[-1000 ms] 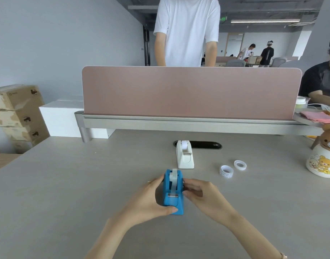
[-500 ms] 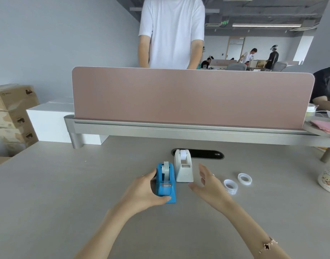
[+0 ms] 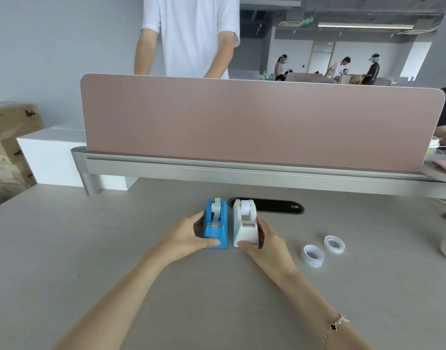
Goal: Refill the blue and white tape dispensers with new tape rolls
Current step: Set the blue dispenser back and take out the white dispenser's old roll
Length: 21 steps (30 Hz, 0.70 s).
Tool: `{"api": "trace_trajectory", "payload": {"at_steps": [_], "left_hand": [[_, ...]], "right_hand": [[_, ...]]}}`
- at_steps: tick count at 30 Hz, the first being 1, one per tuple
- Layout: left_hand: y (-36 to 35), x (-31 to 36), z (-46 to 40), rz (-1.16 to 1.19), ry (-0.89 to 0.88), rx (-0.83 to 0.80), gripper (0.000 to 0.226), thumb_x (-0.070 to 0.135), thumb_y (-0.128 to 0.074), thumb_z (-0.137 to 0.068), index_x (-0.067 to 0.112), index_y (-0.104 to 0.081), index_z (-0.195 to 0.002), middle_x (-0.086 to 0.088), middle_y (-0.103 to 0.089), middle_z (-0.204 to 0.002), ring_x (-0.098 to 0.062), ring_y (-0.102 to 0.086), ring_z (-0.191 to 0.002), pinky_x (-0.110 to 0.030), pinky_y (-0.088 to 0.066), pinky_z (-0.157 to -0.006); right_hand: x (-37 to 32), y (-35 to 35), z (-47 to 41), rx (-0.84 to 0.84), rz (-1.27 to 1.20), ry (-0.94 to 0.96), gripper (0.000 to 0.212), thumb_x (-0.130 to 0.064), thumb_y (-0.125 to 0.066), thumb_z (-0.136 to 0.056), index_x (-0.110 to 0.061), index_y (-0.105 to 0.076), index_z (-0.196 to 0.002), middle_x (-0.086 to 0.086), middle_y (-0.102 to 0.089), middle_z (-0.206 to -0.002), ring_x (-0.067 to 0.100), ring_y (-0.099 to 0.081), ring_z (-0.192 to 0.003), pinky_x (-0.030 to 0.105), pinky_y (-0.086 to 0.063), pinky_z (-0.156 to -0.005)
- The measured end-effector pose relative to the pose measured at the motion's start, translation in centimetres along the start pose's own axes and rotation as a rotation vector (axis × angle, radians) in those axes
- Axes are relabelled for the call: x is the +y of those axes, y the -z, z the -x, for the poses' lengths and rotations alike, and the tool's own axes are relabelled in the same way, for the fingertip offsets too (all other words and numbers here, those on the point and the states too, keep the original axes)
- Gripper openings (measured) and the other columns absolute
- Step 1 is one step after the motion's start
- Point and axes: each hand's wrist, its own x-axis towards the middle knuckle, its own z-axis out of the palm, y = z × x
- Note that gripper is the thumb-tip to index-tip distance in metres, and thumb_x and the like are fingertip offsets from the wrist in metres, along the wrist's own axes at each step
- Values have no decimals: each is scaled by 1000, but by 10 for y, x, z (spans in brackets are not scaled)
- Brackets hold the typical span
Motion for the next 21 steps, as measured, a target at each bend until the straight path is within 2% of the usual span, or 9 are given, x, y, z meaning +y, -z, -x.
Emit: {"api": "trace_trajectory", "payload": {"at_steps": [3,5,8,11,14,16,17,19,21], "left_hand": [[-4,-9,1,58,18,20,69,15,-81,-72,48,-47,-123,44,-64,-98,20,-59,-99,-5,-45,-87],[-7,-11,4,74,20,31,72,19,-79,-75,47,-41,-130,51,-57,-97,27,-53,-100,0,-39,-85],[-9,-12,3,47,9,-1,73,29,-74,-79,38,-37,-141,47,-49,-112,25,-48,-107,-13,-37,-100],[-10,-10,4,11,19,2,77,45,-70,-76,41,-32,-143,33,-47,-132,7,-43,-126,-33,-33,-114],[-12,-5,9,-56,15,18,94,49,-70,-75,37,-13,-149,26,-24,-149,4,-21,-139,-33,-21,-119],[-14,-1,14,-158,-29,65,101,52,-69,-76,40,1,-149,32,-2,-148,11,-1,-136,-24,-11,-115],[-15,-1,16,-210,-108,118,99,52,-68,-77,43,1,-147,32,1,-149,14,2,-136,-20,-9,-114],[-18,2,20,-316,-282,227,89,54,-65,-77,45,-9,-146,26,-9,-154,10,-8,-140,-19,-14,-114],[-24,3,19,-377,-394,326,75,55,-60,-77,35,-32,-144,16,-33,-150,-2,-29,-138,-27,-29,-113]], "right_hand": [[3,-6,-2,18,15,5,59,-37,-72,-75,-25,-46,-127,-3,-68,-105,14,-64,-95,30,-52,-84],[4,-6,-3,26,20,11,60,-37,-72,-76,-23,-45,-129,-3,-68,-105,14,-64,-95,28,-52,-83],[2,-7,-2,50,22,47,48,-30,-72,-78,-21,-50,-120,-3,-70,-98,14,-64,-90,25,-51,-77],[1,-5,1,51,4,45,37,-26,-71,-79,-17,-54,-111,2,-71,-94,18,-65,-89,24,-50,-76],[-5,2,8,41,-234,-8,39,-37,-65,-84,-22,-54,-119,-4,-67,-115,13,-61,-111,27,-48,-94],[-8,11,2,19,-406,-105,54,-45,-53,-90,-25,-40,-138,-13,-48,-130,6,-44,-126,24,-33,-103],[-7,17,-7,6,-431,-136,55,-44,-49,-93,-26,-35,-142,-14,-42,-133,7,-40,-129,25,-29,-106],[-2,26,-34,-18,-408,-167,50,-40,-45,-95,-26,-36,-142,-13,-41,-141,10,-38,-133,33,-27,-114],[0,28,-61,-34,-360,-165,44,-34,-42,-97,-23,-41,-140,-7,-43,-144,13,-38,-135,38,-27,-117]]}}
